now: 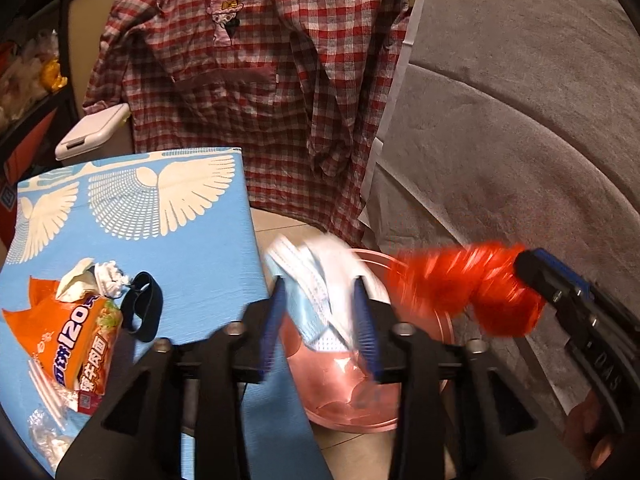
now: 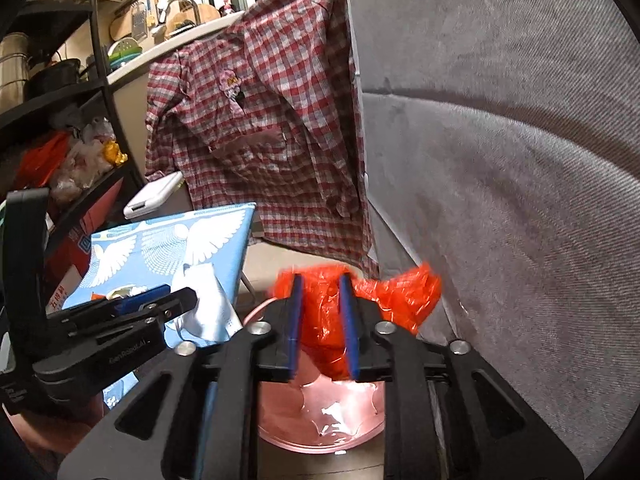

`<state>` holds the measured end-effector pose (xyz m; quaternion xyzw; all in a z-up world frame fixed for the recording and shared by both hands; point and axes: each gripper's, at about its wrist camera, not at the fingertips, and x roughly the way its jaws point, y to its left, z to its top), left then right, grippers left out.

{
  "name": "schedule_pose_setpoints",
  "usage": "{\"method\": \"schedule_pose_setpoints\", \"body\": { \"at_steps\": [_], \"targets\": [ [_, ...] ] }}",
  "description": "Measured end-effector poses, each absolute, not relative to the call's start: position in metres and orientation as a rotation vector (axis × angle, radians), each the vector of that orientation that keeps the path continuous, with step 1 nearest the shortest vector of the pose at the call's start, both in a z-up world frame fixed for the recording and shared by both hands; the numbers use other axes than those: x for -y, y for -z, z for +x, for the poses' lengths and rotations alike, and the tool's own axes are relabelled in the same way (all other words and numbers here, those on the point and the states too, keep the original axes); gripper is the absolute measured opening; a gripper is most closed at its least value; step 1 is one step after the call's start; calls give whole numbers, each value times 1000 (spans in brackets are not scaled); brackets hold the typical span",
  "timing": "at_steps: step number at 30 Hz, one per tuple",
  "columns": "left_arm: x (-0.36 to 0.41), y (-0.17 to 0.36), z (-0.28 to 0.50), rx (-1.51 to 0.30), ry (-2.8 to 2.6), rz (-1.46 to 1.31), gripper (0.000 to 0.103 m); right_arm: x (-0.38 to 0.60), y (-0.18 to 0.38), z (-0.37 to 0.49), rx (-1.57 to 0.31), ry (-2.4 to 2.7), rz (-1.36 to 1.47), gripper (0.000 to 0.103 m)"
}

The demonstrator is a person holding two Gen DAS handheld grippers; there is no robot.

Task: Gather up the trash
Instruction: 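Open the right gripper over the pink bucket to drop the red bag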

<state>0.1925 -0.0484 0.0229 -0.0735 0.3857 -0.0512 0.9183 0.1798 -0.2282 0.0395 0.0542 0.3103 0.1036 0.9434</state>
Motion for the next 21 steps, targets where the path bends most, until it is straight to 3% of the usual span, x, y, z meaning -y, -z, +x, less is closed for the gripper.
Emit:
{"method": "schedule_pose_setpoints", "body": {
  "at_steps": [1, 4, 15, 21],
  "targets": [
    [48, -23, 193, -795, 107, -158, 39, 228, -39, 180, -633, -207, 112, 41],
    [46, -25, 192, -790, 113, -164, 39, 230, -41, 179, -628, -200, 116, 43],
    [9, -55, 165, -722, 90, -163, 38, 216, -49, 165, -580, -248, 100, 44],
    [-47, -71, 144, -689, 28, -185, 26, 196, -54, 152, -556, -306, 83, 44]
  ]
}}
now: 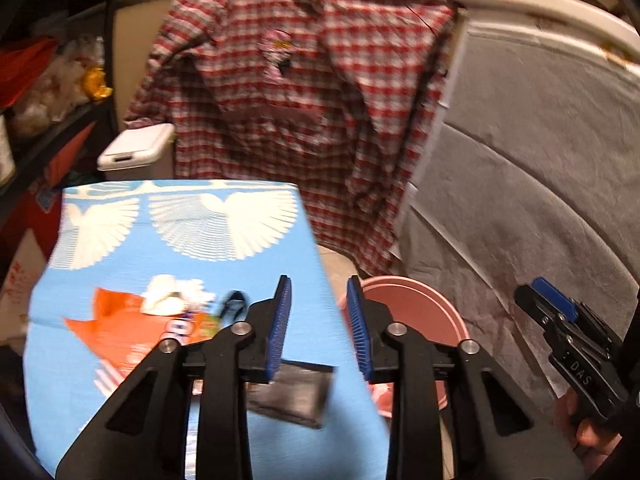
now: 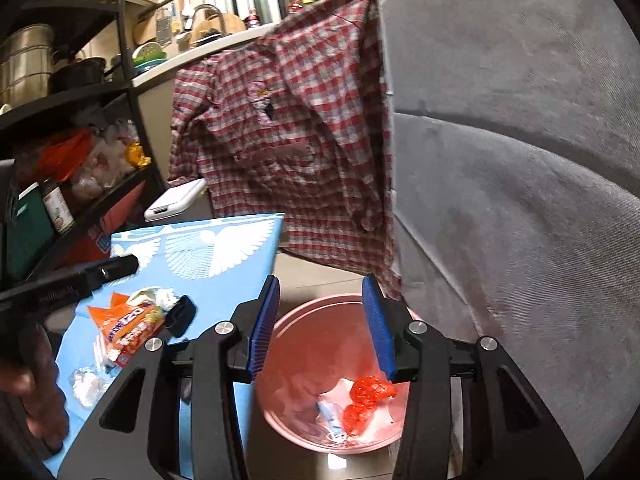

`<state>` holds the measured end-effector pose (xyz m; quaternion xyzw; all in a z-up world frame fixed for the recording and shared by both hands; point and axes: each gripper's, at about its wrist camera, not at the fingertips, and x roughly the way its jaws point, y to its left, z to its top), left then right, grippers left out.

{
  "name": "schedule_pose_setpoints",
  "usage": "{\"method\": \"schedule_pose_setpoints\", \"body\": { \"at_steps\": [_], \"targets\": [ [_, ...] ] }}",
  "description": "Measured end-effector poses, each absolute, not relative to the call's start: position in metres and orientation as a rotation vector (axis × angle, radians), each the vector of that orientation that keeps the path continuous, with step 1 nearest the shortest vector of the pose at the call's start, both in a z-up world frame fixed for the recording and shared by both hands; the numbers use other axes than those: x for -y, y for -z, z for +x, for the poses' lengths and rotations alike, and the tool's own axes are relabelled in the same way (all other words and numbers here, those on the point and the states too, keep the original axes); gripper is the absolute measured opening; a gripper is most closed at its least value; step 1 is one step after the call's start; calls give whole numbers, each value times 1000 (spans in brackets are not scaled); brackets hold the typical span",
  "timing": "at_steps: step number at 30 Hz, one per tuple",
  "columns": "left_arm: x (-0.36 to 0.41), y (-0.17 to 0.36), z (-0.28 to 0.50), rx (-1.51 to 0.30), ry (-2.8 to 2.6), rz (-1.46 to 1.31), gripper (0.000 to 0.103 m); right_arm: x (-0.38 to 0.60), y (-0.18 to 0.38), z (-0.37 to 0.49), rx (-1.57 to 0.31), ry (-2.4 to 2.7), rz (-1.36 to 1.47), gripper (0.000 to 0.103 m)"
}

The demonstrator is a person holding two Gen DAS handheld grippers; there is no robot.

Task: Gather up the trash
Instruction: 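Open the right gripper over the pink bucket to drop the red bag, then grasp the orange snack bag with the left gripper while the right gripper grasps the black strap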

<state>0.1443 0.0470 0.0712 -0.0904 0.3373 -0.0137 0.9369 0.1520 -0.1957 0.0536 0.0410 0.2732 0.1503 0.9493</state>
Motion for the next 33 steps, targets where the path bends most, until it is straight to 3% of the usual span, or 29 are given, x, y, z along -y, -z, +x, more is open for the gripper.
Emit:
{"method": "schedule_pose_setpoints", "body": {
  "at_steps": [2, 4, 6, 17, 28, 31, 33],
  "targets": [
    [-69, -76, 137, -676, 2, -196, 26, 185, -54, 148, -552, -337, 70, 39],
    [-90, -79, 130, -665, -25, -209, 24, 173, -53, 144, -558, -371, 64, 26],
    [-113, -80, 122, -656, -54, -221, 23, 163, -50, 141, -569, -392, 59, 24],
    [-210, -57, 102, -695, -166, -307, 23, 99, -22, 144, -651, -508, 17, 24],
    [-236, -5, 120, -832, -186, -367, 24, 39, 4, 172, -723, -575, 9, 23],
    [-248, 7, 123, -862, -203, -413, 35, 23, 16, 181, -752, -593, -3, 24],
    [-256, 14, 124, -877, -205, -454, 36, 12, 24, 185, -770, -606, -14, 24]
  ]
}}
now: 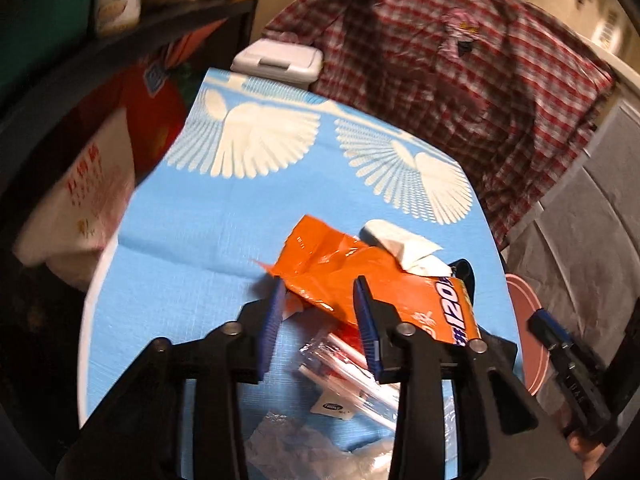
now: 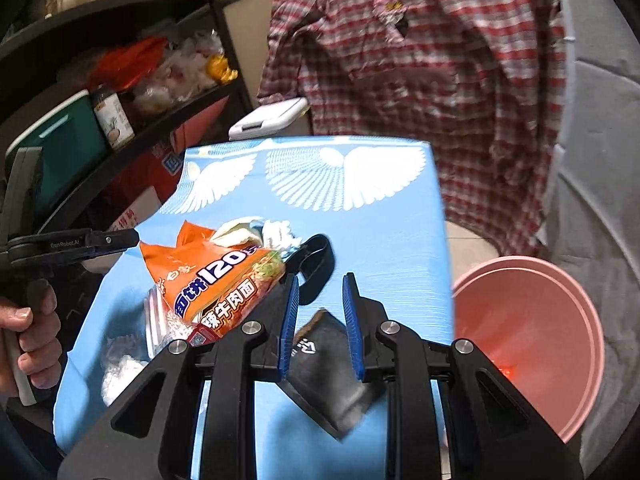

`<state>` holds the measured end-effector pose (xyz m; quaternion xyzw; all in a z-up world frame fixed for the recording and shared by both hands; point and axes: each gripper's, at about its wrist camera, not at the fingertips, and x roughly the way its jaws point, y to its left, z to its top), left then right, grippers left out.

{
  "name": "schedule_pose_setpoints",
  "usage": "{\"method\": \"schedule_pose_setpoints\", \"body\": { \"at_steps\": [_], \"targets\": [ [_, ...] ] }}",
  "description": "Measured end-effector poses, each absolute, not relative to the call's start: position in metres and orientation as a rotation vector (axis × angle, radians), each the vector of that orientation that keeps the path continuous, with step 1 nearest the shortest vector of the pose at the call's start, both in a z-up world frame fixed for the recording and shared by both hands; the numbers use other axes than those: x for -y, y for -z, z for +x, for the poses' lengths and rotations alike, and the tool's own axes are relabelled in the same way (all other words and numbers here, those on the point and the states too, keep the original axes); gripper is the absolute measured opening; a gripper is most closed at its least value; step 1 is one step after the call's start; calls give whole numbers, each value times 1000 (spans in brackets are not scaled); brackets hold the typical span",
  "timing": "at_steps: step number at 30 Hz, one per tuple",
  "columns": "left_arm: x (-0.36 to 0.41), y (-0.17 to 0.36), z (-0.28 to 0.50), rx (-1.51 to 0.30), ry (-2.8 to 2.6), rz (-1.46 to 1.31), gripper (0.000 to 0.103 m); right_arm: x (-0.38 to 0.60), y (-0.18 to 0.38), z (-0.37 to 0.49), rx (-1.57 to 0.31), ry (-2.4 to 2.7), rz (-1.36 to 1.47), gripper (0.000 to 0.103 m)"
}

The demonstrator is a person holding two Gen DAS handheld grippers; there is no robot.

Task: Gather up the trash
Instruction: 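Grasp the orange snack bag with the left gripper while the right gripper grasps the black strap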

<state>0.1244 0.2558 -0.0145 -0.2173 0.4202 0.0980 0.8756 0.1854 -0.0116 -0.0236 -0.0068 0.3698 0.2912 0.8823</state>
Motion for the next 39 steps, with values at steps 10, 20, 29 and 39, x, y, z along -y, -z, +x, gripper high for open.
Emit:
{"method": "schedule_pose_setpoints", "body": {
  "at_steps": [10, 20, 29, 39],
  "targets": [
    [-259, 34, 136, -926, -170, -549, 41, -17, 51, 216, -869, -614, 9, 25],
    [-263, 44, 140, -954, -165, -577, 40, -34, 65, 224, -918, -592, -31, 22],
    [-261, 36, 137, -930, -177, -543, 11, -24, 53, 219, -880, -579, -31, 3],
    [-258, 4, 125, -838, -205, -483, 3, -2, 26, 205, -804, -571, -29, 3]
  ]
}}
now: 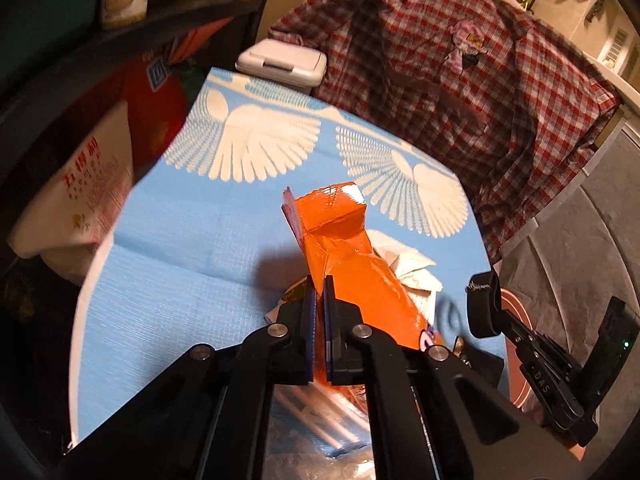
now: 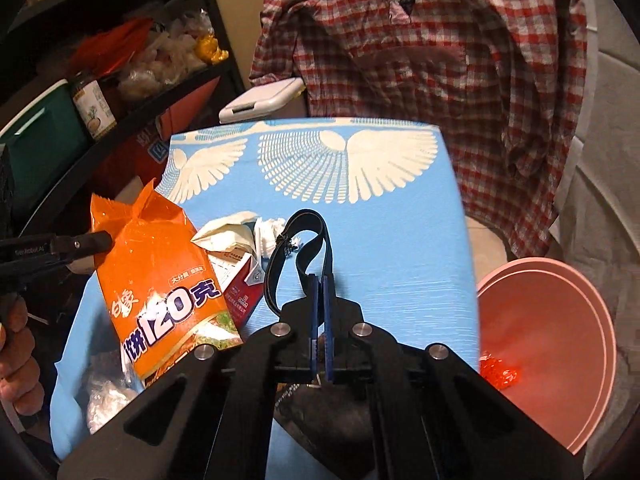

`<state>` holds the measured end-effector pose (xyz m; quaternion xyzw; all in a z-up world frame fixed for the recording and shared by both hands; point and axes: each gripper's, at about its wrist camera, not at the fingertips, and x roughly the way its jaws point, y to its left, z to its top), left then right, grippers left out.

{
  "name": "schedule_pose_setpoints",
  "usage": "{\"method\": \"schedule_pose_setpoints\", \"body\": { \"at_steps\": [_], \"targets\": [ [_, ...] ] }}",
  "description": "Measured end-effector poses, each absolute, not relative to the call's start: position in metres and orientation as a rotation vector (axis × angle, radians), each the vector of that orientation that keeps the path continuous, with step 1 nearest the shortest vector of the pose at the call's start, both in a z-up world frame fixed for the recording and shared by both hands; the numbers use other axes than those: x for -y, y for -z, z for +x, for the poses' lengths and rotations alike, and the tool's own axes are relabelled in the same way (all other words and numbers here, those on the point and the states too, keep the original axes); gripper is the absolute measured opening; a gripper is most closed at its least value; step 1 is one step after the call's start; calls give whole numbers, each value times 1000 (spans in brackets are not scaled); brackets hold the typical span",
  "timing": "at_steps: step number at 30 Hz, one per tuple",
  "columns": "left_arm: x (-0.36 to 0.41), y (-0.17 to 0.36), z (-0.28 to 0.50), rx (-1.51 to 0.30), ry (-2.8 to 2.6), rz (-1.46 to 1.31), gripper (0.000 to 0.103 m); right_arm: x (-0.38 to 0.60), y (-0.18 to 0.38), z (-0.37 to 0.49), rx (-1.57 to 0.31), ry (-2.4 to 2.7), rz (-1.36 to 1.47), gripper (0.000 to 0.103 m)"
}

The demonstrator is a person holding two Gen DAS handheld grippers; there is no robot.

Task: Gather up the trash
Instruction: 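Grasp the orange snack bag with the left gripper while the right gripper grasps the black strap, then carry the orange bag with the left gripper and drop it into the bucket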

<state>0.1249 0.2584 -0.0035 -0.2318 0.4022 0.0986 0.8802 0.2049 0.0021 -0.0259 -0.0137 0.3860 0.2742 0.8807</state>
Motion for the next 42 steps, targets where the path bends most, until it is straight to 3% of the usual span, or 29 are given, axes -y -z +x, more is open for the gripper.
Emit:
{"method": "schedule_pose_setpoints", "body": {
  "at_steps": [18, 42],
  "targets": [
    [-212, -64, 95, -650, -238, -369, 2, 49, -17, 167, -688, -540, -8, 3],
    [-145, -94, 83, -588, -225, -235, 2, 111, -49, 143, -606, -452, 27, 3]
  ]
}}
